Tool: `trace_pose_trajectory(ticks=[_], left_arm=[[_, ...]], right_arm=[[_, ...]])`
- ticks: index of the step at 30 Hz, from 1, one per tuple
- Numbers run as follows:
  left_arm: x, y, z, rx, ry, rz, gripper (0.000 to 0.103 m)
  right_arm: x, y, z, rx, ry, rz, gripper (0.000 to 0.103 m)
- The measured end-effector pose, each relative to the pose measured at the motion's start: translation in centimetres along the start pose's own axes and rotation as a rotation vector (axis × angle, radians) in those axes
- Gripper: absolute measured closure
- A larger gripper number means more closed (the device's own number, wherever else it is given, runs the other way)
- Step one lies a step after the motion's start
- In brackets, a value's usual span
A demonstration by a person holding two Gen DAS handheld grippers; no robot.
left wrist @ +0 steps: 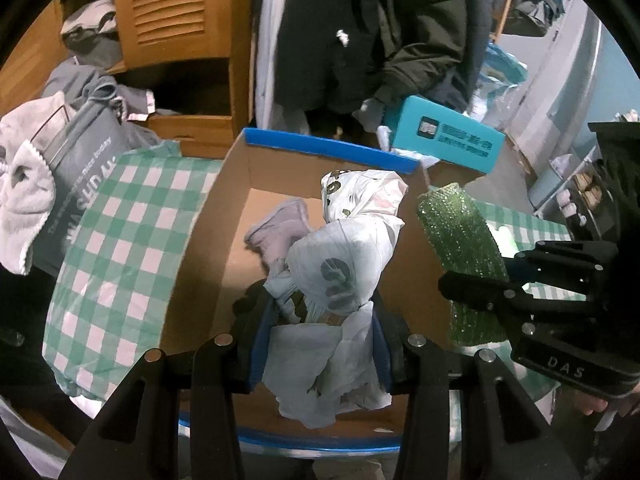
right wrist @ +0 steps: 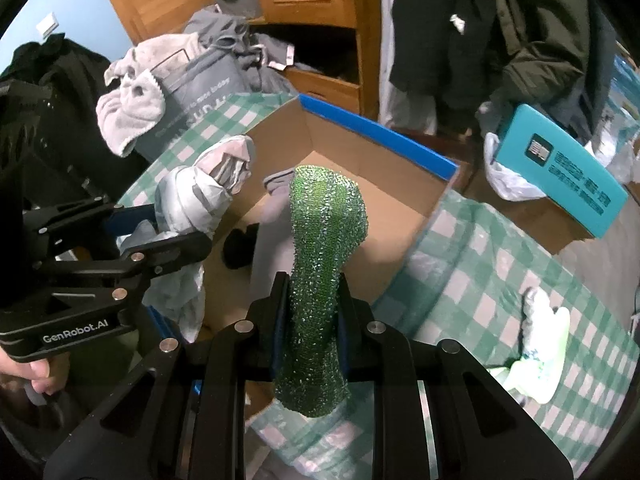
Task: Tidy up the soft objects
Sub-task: 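Carry the green scrubber with the right tool while the left tool carries the white bag bundle to the box, then open both tools over the box to drop the scrubber and bag bundle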
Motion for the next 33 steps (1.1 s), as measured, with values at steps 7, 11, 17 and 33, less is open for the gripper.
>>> trace_pose_trajectory(ticks=[7,11,17,33], left_arm=[[1.8,1.2,-0.4,-0.027,0.036,0.016,0.059],[2.3,1.7,-0.5,-0.037,0.048,0.025,0.059],[2.9,2.0,-0.6,-0.047,0.065,0.025,0.056],[1.6,1.8,-0.3,-0.029,0.036,0.047,0.032]], right_arm=[[2.3,0.8,0.5,-0.01,0.04,0.005,0.084],[3.3,1.0,0.6,-0.006,0.061,0.011,0.084],[4.1,1.3,0.6,-0.007,0.078,0.019,0.083],[3.1,-0.1,0.7,0.042,0.05,-0.005,0.044]])
Point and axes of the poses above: each gripper's, at about its wrist camera, not at the fingertips, and x roughly the way its jaws point, y to its left, z to its top, the point moved 4 cm from there along x, roughly the way its jaws point, and after that the axes turned 3 degrees about z, right-handed, at the moved point
